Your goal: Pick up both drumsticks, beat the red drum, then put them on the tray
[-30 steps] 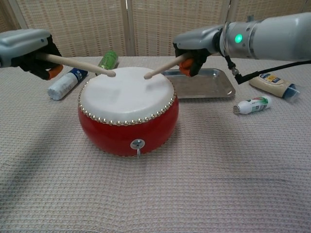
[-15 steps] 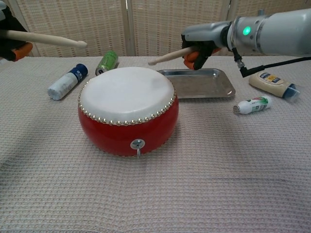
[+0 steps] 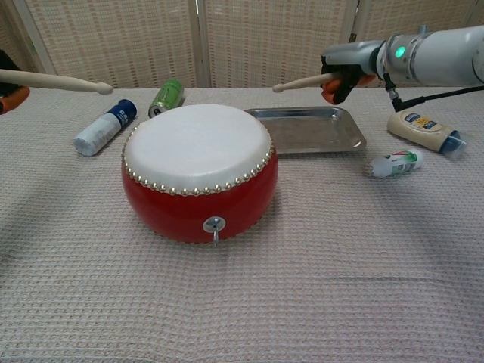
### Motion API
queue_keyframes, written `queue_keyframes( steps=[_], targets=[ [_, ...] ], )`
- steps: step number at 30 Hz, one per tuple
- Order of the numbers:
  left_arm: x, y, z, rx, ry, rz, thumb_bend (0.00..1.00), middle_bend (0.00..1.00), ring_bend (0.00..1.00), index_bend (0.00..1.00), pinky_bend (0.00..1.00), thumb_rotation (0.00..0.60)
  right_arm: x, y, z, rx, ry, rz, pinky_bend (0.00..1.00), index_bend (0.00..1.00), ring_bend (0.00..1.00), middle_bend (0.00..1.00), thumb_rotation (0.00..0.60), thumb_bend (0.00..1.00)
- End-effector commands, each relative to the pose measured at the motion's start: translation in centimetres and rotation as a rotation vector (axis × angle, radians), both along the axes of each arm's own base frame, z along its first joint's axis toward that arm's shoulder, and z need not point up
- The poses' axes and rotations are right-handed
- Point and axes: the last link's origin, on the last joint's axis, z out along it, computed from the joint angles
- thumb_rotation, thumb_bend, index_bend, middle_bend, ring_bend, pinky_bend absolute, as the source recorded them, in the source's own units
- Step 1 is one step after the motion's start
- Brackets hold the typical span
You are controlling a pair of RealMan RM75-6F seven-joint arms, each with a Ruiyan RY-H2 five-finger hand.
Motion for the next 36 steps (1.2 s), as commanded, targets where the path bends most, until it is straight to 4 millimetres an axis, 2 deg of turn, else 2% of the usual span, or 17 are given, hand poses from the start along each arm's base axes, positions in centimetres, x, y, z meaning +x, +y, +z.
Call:
queue_keyframes(
  steps=[1, 5, 8, 10, 13, 19, 22, 25, 28, 31, 36],
  targets=[
    [-0.3, -0.1, 0.1, 0.000, -0.001, 0.007, 0.57, 1.00, 1.00, 0.91, 1.00, 0.600, 0.3, -1.0, -3.0, 0.045, 0.035, -0.020, 1.00, 1.00, 1.00, 1.00, 0.600, 0.64],
    [-0.9, -0.4, 0.5, 0.001, 0.000, 0.016, 0.57, 1.00, 1.00, 0.91, 1.00, 0.600, 0.6, -1.6, -4.6, 0.059, 0.067, -0.029, 1.00, 1.00, 0.99, 1.00, 0.600, 0.46],
    [-1.2, -0.6, 0.6, 0.001, 0.006, 0.024, 0.57, 1.00, 1.00, 0.91, 1.00, 0.600, 0.8, -1.9, -5.5, 0.067, 0.078, -0.044, 0.94, 0.98, 0.90, 0.94, 0.600, 0.36],
    [-1.3, -0.6, 0.6, -0.001, 0.008, 0.026, 0.57, 1.00, 1.00, 0.91, 1.00, 0.600, 1.0, -2.0, -6.0, 0.068, 0.066, -0.056, 0.89, 0.93, 0.82, 0.88, 0.600, 0.31],
    [-1.4, -0.6, 0.6, -0.001, 0.011, 0.028, 0.57, 1.00, 1.00, 0.91, 1.00, 0.600, 1.2, -2.1, -6.6, 0.073, 0.058, -0.071, 0.85, 0.84, 0.73, 0.80, 0.600, 0.28],
    [-1.5, -0.6, 0.6, 0.001, 0.012, 0.033, 0.57, 1.00, 1.00, 0.91, 1.00, 0.600, 1.6, -2.3, -7.2, 0.069, 0.045, -0.093, 0.77, 0.72, 0.62, 0.69, 0.600, 0.27],
    [-1.7, -0.6, 0.6, 0.002, 0.012, 0.034, 0.57, 1.00, 1.00, 0.91, 1.00, 0.600, 1.7, -2.4, -7.3, 0.067, 0.044, -0.108, 0.71, 0.65, 0.52, 0.61, 0.600, 0.25],
    [-1.9, -0.5, 0.6, 0.001, 0.014, 0.038, 0.57, 1.00, 1.00, 0.91, 1.00, 0.600, 1.6, -2.5, -7.4, 0.065, 0.045, -0.117, 0.57, 0.47, 0.36, 0.47, 0.600, 0.21],
    [-1.9, -0.4, 0.6, 0.001, 0.016, 0.039, 0.57, 1.00, 1.00, 0.91, 1.00, 0.600, 1.5, -2.6, -7.3, 0.062, 0.043, -0.127, 0.48, 0.29, 0.26, 0.37, 0.600, 0.19],
    [-2.0, -0.4, 0.6, 0.002, 0.015, 0.040, 0.57, 1.00, 1.00, 0.91, 1.00, 0.600, 1.4, -2.7, -7.1, 0.059, 0.042, -0.130, 0.45, 0.22, 0.24, 0.34, 0.600, 0.18],
    [-1.9, -0.3, 0.6, 0.004, 0.013, 0.034, 0.57, 1.00, 1.00, 0.91, 1.00, 0.600, 1.4, -2.8, -6.8, 0.057, 0.028, -0.132, 0.44, 0.19, 0.22, 0.33, 0.600, 0.16]
  ],
)
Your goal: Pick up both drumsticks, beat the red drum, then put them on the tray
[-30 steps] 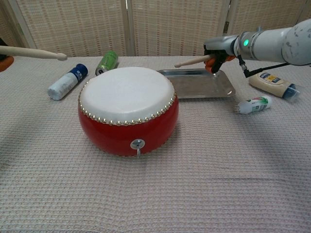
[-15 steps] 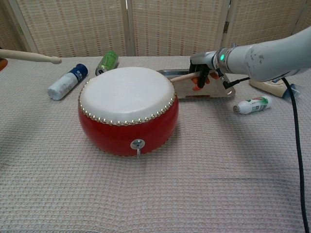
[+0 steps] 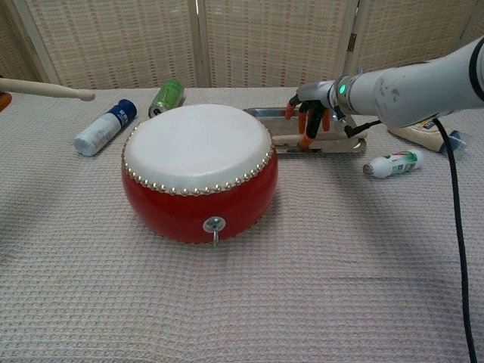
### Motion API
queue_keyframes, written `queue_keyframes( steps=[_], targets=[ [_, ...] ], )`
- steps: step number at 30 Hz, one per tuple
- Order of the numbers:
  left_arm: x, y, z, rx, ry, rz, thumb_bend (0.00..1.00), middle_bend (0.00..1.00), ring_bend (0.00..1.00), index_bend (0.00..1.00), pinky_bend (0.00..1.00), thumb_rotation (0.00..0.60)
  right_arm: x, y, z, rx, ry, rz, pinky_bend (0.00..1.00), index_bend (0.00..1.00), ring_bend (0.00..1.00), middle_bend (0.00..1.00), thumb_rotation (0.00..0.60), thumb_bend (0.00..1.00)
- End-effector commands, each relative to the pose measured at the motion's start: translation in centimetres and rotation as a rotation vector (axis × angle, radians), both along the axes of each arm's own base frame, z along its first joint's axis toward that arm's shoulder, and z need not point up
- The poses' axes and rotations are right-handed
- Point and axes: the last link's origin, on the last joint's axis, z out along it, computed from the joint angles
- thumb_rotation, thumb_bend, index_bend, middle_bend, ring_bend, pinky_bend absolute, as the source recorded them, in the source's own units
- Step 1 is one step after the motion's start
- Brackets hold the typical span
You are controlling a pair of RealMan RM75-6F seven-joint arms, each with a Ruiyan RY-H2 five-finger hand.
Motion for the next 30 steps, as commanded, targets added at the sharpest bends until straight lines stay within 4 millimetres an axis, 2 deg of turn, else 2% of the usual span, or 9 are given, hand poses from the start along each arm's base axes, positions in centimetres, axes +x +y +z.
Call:
queue_keyframes(
  steps=[1, 9, 12, 16, 20, 24, 30],
  targets=[
    [0.1, 0.0, 0.0, 0.002, 0.000, -0.006, 0.57, 1.00, 1.00, 0.91, 1.00, 0.600, 0.0, -0.1, 0.2, -0.003, -0.010, 0.002, 0.44, 0.19, 0.22, 0.33, 0.600, 0.16],
    [1.4, -0.1, -0.2, 0.002, -0.001, -0.060, 0.57, 1.00, 1.00, 0.91, 1.00, 0.600, 0.3, -0.6, 2.7, -0.050, -0.076, 0.075, 0.44, 0.19, 0.22, 0.33, 0.600, 0.16],
    [2.2, 0.0, -0.7, -0.009, 0.009, -0.086, 0.57, 1.00, 1.00, 0.91, 1.00, 0.600, 0.5, -0.6, 4.4, -0.072, -0.108, 0.139, 0.44, 0.19, 0.22, 0.33, 0.600, 0.16],
    [3.3, 0.5, -1.3, -0.020, 0.025, -0.115, 0.57, 1.00, 1.00, 0.91, 1.00, 0.600, 0.6, 0.5, 7.1, -0.070, -0.157, 0.207, 0.44, 0.18, 0.22, 0.33, 0.600, 0.16],
    [4.5, 0.9, -2.2, -0.033, 0.065, -0.142, 0.57, 1.00, 1.00, 0.91, 1.00, 0.600, 1.2, 3.6, 9.9, -0.045, -0.180, 0.283, 0.48, 0.17, 0.28, 0.33, 0.600, 0.15],
    [5.9, 1.2, -3.1, -0.051, 0.098, -0.161, 0.56, 1.00, 1.00, 0.91, 1.00, 0.600, 2.4, 6.9, 12.1, -0.021, -0.172, 0.324, 0.61, 0.12, 0.44, 0.33, 0.600, 0.13],
    [7.6, 1.9, -4.3, -0.059, 0.149, -0.158, 0.56, 1.00, 1.00, 0.91, 1.00, 0.600, 4.8, 11.2, 14.6, 0.009, -0.188, 0.330, 0.70, 0.11, 0.51, 0.33, 0.600, 0.09]
  ],
)
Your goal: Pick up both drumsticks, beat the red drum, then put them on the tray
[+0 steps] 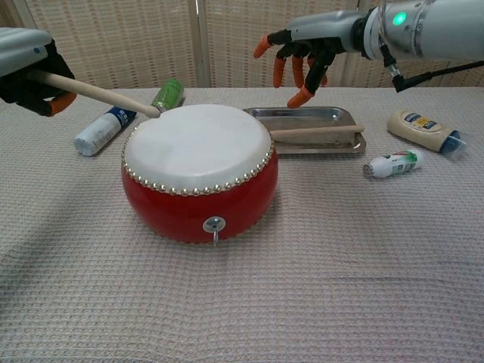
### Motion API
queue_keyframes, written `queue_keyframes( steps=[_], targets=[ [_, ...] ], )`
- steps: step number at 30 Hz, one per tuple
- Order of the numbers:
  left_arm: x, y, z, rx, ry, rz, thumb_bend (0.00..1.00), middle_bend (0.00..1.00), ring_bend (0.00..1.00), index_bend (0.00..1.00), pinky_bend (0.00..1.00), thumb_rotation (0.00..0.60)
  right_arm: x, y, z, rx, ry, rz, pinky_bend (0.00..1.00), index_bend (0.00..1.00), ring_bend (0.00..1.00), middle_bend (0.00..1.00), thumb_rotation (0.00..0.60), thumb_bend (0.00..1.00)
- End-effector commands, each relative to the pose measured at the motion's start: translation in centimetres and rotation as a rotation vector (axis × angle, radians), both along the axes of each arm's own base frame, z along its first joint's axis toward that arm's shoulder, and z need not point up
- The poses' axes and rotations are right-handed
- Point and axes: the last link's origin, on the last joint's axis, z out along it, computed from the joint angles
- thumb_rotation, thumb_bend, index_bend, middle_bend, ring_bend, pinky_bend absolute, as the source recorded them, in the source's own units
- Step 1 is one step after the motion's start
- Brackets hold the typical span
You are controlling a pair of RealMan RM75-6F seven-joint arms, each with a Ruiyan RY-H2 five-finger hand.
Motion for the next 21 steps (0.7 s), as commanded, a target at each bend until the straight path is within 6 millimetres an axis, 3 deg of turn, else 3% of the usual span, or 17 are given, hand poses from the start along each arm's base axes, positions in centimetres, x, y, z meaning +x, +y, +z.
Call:
queue_keyframes(
  steps=[1, 8, 16, 21],
  targets=[
    [1.4, 0.4, -1.0, -0.008, 0.015, 0.008, 0.56, 1.00, 1.00, 0.91, 1.00, 0.600, 0.4, 3.8, 5.2, -0.054, 0.018, -0.021, 0.70, 0.11, 0.51, 0.33, 0.600, 0.09],
    [3.8, 0.5, -1.8, 0.019, -0.037, 0.041, 0.57, 1.00, 1.00, 0.91, 1.00, 0.600, 2.7, 6.7, 4.8, 0.047, -0.016, -0.050, 0.85, 0.12, 0.68, 0.33, 0.600, 0.04],
    [6.4, 0.6, -2.8, 0.041, -0.050, 0.067, 0.57, 1.00, 1.00, 0.91, 1.00, 0.600, 6.0, 7.5, 2.7, 0.121, -0.060, -0.048, 0.94, 0.14, 0.81, 0.33, 0.600, 0.03],
    [7.3, 0.9, -3.6, 0.041, -0.030, 0.083, 0.57, 1.00, 1.00, 0.91, 1.00, 0.600, 7.7, 7.4, 1.8, 0.127, -0.071, -0.047, 0.95, 0.14, 0.83, 0.33, 0.600, 0.03]
  ],
)
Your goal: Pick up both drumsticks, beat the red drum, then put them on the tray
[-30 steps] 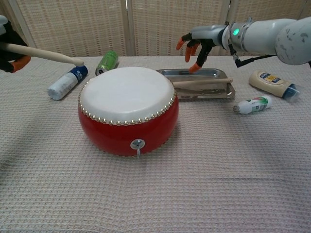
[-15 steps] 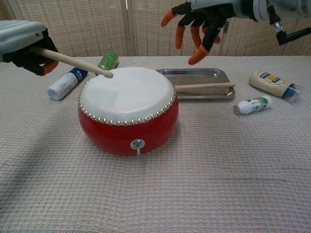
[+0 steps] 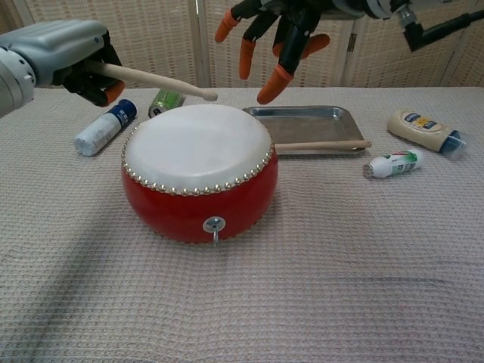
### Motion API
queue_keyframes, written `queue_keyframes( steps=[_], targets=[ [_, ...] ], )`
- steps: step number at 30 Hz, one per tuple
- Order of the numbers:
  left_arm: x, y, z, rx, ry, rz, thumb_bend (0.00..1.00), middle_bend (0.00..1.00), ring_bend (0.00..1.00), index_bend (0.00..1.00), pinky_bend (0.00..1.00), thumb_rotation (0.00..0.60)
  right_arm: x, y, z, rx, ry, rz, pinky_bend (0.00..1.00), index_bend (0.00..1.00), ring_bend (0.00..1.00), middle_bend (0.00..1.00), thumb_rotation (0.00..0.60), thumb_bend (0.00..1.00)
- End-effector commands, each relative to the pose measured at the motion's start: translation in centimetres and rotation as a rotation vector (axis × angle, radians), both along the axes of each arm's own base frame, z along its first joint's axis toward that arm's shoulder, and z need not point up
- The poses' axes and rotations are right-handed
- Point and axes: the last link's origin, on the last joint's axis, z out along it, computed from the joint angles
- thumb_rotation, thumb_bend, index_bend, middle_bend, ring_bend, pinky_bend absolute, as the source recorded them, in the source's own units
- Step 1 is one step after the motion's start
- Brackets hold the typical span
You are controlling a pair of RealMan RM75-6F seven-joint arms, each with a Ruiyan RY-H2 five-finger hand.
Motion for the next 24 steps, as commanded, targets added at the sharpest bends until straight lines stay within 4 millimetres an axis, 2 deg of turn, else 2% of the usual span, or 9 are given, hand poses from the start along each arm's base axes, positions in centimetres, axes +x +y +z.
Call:
queue_keyframes(
  steps=[1, 14, 24],
  targets=[
    [0.8, 0.1, -0.5, 0.000, 0.003, 0.006, 0.56, 1.00, 1.00, 0.91, 1.00, 0.600, 0.9, 0.0, -0.8, 0.004, -0.010, -0.004, 0.95, 0.14, 0.83, 0.33, 0.600, 0.03],
    [2.9, 0.0, -1.6, -0.007, 0.024, 0.012, 0.56, 1.00, 1.00, 0.91, 1.00, 0.600, 2.7, -1.6, -3.9, 0.008, -0.013, -0.048, 0.95, 0.18, 0.84, 0.33, 0.600, 0.03],
    [3.7, 0.6, -2.1, 0.008, 0.029, 0.037, 0.56, 1.00, 1.00, 0.91, 1.00, 0.600, 4.2, -1.5, -5.4, 0.036, -0.014, -0.049, 0.96, 0.28, 0.86, 0.33, 0.600, 0.04]
  ],
)
